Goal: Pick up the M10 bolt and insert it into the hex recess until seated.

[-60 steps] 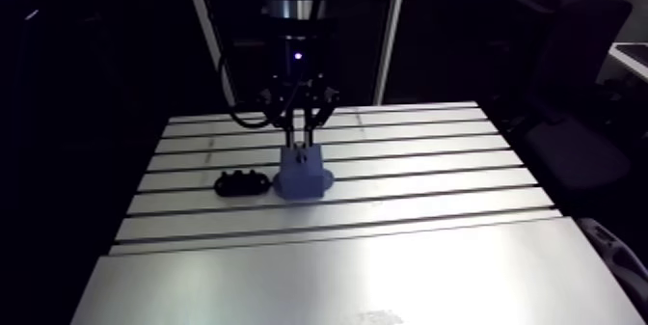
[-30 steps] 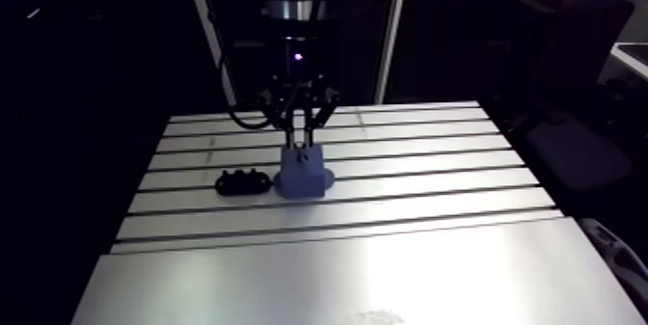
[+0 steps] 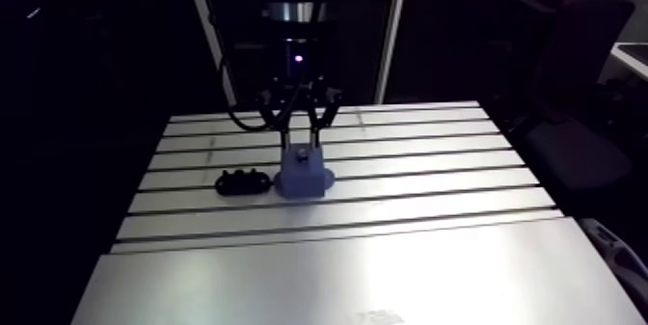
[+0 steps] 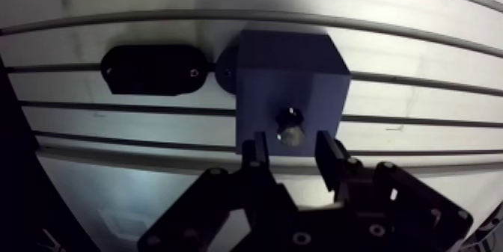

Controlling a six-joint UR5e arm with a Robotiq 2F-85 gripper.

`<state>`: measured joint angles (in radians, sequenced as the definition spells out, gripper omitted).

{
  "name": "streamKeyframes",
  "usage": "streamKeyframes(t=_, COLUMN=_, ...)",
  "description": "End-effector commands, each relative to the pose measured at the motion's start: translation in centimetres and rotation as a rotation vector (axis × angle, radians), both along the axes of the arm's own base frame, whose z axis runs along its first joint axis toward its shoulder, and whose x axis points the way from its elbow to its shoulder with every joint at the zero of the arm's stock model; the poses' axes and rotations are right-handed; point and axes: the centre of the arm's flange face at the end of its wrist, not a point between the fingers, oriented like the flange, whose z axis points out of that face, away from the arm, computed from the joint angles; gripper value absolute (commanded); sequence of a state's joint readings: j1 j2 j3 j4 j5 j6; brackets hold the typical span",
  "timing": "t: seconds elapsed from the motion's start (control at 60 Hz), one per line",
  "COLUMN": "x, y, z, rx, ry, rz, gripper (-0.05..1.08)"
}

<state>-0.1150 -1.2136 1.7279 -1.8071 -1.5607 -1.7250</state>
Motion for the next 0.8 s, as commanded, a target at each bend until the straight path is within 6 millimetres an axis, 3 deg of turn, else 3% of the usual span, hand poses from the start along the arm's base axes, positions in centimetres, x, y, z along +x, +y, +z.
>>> streamKeyframes(t=0.017, x=-0.1, y=0.0, z=0.0, rx=0.004, ry=0.009, rz=0.001, gripper=0.01)
streamKeyframes(t=0.55, x=-0.1, y=0.5, z=0.2, rx=0.006, ry=0.012, rz=-0.016, gripper=0.01)
streamKeyframes(t=0.8, x=0.0, y=0.4, z=2.9, rx=0.018, ry=0.064, rz=-0.016, gripper=0.01)
